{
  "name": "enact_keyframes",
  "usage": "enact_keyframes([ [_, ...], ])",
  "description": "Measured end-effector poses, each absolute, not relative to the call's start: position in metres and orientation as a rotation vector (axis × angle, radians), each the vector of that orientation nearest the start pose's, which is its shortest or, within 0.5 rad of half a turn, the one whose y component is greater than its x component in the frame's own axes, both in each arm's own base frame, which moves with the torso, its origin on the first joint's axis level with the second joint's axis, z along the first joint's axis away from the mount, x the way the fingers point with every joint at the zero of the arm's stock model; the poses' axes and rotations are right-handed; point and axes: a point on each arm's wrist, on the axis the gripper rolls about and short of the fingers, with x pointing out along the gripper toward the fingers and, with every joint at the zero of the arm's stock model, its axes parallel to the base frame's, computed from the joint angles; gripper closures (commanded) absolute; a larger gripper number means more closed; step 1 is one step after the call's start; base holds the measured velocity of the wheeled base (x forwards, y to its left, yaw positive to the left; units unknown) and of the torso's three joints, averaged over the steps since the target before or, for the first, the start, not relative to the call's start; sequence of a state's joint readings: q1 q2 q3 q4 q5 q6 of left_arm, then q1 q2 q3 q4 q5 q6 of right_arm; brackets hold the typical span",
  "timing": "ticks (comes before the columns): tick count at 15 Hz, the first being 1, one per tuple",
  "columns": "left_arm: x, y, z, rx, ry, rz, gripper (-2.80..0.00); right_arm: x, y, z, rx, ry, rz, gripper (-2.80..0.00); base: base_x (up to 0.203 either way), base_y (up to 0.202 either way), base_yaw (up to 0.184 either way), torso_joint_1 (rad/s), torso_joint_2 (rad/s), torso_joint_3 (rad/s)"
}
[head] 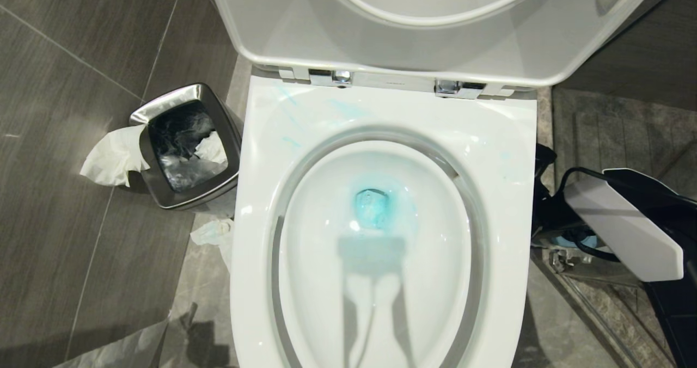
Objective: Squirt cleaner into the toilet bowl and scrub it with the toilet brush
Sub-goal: Place the cleaning agent on the floor
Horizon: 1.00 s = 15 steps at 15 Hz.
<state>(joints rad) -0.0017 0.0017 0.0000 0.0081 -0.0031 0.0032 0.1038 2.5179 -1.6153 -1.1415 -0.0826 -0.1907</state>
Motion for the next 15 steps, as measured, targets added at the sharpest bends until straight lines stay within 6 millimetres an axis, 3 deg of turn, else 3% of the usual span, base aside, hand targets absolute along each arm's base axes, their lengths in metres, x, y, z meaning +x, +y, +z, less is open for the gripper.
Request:
enact_keyframes([
  [5, -0.023, 0.0, 0.075, 0.003, 0.01, -0.005, 0.0, 0.508, 0.052, 0.11, -0.166, -0.236, -0.009, 0.0, 0.0, 0.0, 0.0, 0.0, 0.0, 0.0],
  [6, -0.023, 0.0, 0.075, 0.003, 0.01, -0.005, 0.0, 0.507, 0.052, 0.11, -0.167, -0.226, -0.012, -0.94, 0.0, 0.0, 0.0, 0.0, 0.0, 0.0],
  [7, -0.023, 0.0, 0.075, 0.003, 0.01, -0.005, 0.0, 0.506, 0.052, 0.111, -0.168, -0.208, -0.011, -2.8, 0.0, 0.0, 0.0, 0.0, 0.0, 0.0],
  [15, -0.023, 0.0, 0.075, 0.003, 0.01, -0.004, 0.0, 0.501, 0.052, 0.121, -0.168, -0.203, -0.011, -2.8, 0.0, 0.0, 0.0, 0.0, 0.0, 0.0],
])
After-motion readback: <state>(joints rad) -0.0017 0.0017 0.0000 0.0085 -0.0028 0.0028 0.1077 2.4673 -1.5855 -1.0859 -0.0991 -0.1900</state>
